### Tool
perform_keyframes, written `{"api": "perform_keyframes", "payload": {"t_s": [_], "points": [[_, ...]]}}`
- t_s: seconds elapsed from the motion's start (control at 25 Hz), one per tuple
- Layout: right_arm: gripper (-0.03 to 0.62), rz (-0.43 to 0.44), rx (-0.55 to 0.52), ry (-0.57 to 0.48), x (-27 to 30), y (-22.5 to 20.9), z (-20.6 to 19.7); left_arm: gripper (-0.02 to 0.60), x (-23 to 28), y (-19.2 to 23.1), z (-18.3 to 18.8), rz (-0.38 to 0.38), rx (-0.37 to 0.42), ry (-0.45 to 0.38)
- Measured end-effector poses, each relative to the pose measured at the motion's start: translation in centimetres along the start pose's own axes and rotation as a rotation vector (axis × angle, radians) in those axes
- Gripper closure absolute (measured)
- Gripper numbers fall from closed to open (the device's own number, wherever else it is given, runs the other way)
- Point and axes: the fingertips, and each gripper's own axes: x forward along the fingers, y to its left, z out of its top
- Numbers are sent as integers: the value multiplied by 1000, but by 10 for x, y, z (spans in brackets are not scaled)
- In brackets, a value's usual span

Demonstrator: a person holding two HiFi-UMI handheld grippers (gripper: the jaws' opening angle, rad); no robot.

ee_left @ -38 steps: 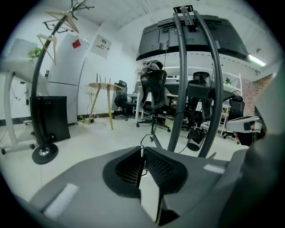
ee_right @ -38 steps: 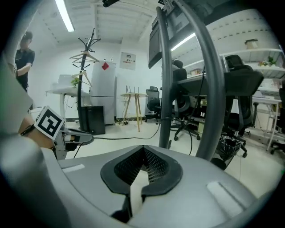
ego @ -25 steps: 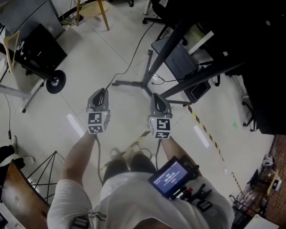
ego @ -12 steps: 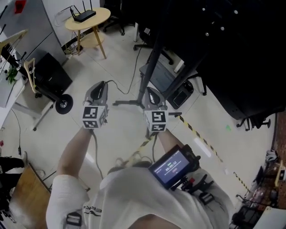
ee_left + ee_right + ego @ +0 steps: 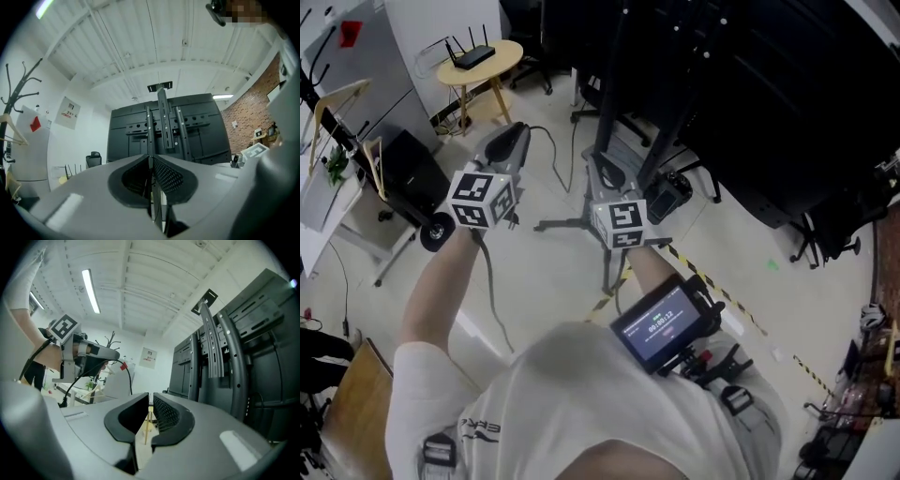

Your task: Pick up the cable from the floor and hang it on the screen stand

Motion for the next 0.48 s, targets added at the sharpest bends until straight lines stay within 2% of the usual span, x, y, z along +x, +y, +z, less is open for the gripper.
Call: {"api": "perform_keyframes", "payload": {"t_s": [0.28, 0.48], "points": [[529, 1, -26, -76, 5, -6, 52, 549, 13, -12, 66, -76, 14, -61], [511, -5, -24, -53, -1, -15, 48, 549, 23, -37, 111, -156, 33, -99]]}}
